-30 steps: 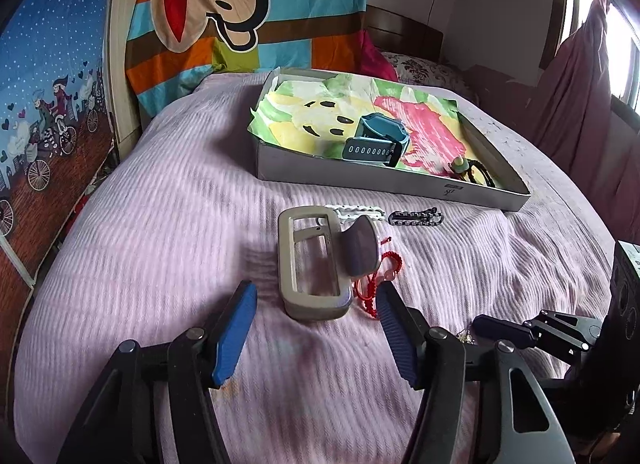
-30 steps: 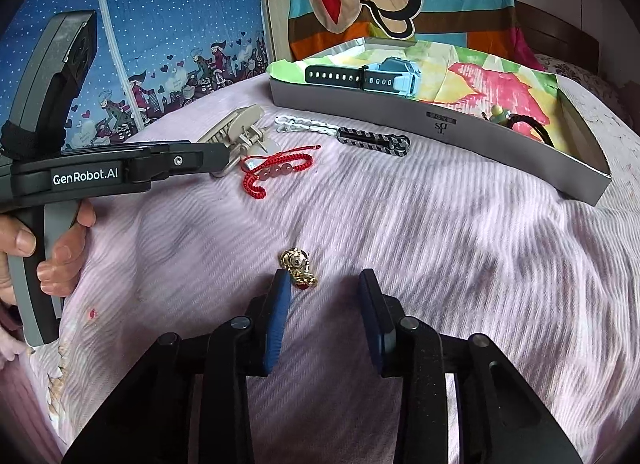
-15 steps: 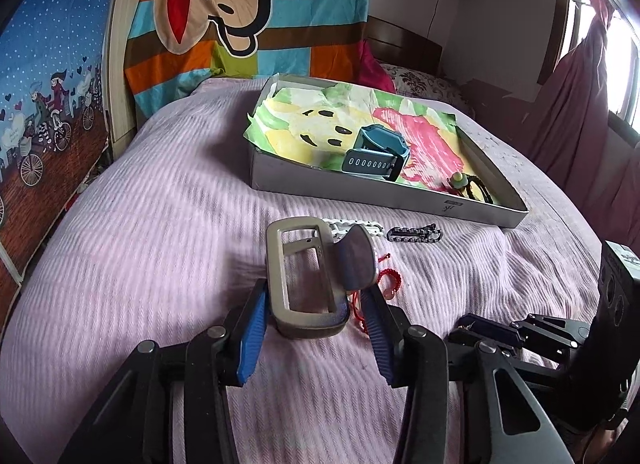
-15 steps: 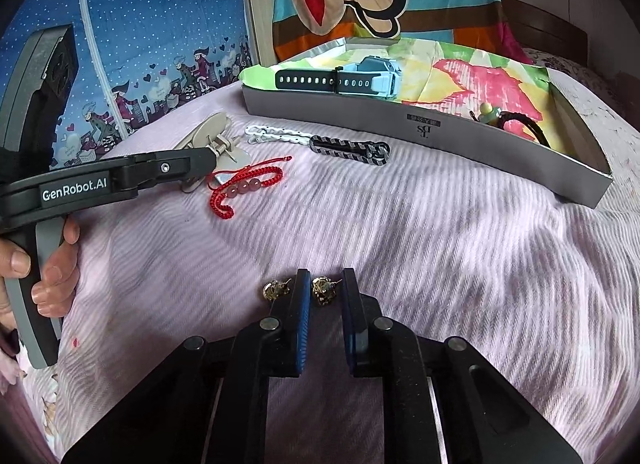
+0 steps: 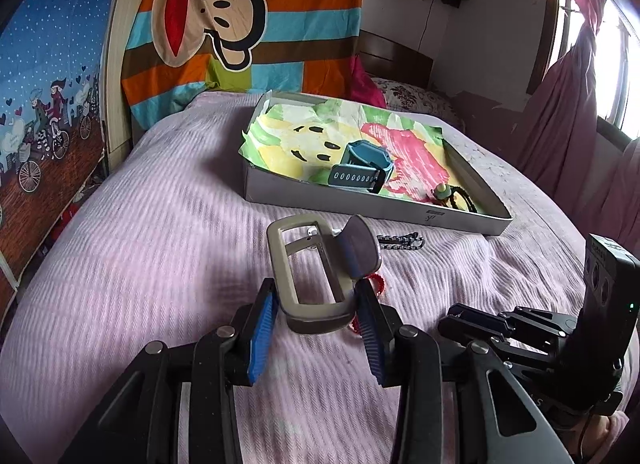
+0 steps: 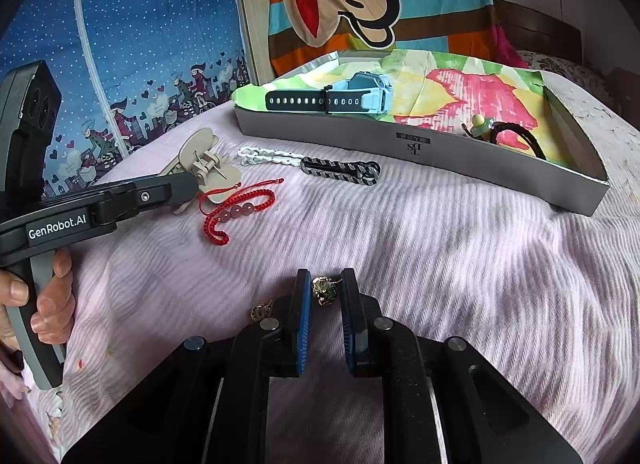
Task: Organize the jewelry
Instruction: 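Carry the claw clip and earring into the tray and open both tools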
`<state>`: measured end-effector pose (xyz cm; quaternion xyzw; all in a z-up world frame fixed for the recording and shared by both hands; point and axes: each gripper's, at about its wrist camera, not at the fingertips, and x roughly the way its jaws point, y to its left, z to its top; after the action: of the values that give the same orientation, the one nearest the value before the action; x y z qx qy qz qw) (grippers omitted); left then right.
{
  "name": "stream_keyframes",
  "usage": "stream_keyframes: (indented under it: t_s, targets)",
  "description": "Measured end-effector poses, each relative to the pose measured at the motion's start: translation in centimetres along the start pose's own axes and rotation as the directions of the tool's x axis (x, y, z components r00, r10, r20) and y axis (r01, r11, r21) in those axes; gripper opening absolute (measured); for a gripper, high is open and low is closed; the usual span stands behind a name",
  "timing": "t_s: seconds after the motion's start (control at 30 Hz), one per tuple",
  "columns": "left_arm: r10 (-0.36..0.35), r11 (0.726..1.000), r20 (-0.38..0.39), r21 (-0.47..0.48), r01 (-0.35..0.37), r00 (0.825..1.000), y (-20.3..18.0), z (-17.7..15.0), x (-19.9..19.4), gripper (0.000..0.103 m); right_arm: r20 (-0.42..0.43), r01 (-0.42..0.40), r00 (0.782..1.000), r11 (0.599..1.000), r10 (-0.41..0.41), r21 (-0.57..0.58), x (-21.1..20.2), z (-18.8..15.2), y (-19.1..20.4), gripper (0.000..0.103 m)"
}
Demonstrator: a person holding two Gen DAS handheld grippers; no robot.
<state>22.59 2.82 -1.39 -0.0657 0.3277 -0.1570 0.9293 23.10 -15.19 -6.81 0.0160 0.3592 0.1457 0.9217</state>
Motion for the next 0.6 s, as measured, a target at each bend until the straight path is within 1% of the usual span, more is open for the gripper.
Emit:
stream_keyframes:
  t_s: [0.13,0.2,0.43,0.6]
  targets:
    - [-0.028,0.999,0.051,0.024,0.026,0.998,-0.7,0.4,-1.4,0.037,0.043,-0.01,0.999,1.0,0.01,0.004,-1.1,0.2,-0.1,0.013]
    - [-0.037,0.999,0.065,0.034,0.035,0.997,-1.0,0.6,-1.8,0.037,0.068,-0.012,0.998,1.0,0.012,0.004,-1.7,0.4,-0.1,0.013]
    - [-0.024,0.998,0.086,0.068,0.018,0.996,-1.8,2.2,-2.2,0.037,0.13,0.002,0.992,1.0,-0.002,-0.003,-3.2,1.8,-0.5,0.013]
    - [-0.016,0.997,0.121,0.079,0.007,0.993,-2.4,4.3,-1.7,0.037,0.173,0.027,0.985,1.0,-0.026,-0.005,-3.6,4.0,-1.4,0.013]
